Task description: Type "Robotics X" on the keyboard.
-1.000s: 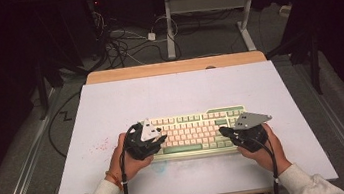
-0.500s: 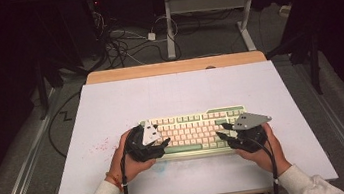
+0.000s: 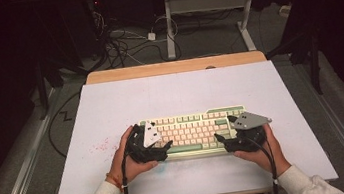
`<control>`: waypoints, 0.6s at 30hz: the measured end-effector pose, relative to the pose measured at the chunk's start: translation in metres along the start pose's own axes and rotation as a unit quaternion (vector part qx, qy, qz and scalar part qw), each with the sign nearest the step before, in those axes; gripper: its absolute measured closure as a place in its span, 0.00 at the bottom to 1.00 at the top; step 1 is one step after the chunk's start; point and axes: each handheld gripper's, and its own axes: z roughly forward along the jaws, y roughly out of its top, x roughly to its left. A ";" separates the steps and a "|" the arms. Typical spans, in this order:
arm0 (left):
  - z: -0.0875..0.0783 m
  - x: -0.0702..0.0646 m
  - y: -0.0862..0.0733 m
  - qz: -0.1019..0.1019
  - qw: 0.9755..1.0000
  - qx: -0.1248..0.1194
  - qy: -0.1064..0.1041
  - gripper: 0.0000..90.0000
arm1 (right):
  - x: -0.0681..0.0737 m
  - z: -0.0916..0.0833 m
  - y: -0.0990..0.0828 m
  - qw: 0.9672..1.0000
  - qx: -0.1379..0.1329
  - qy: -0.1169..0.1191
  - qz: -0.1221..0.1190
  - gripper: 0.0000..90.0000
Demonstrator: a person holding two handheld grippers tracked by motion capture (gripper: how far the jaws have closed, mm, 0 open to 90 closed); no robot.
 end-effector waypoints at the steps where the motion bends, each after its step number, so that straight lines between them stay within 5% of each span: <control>1: 0.000 -0.001 0.000 0.000 1.000 -0.003 0.001 0.19 | 0.000 0.000 0.000 1.000 -0.001 0.000 0.000 0.28; 5: -0.002 -0.001 0.001 0.004 1.000 -0.007 0.004 0.19 | 0.002 -0.002 0.000 1.000 -0.009 0.015 -0.004 0.28; 18: -0.007 -0.001 -0.002 -0.005 1.000 -0.014 0.014 0.20 | 0.006 -0.002 0.005 1.000 -0.022 0.000 -0.013 0.28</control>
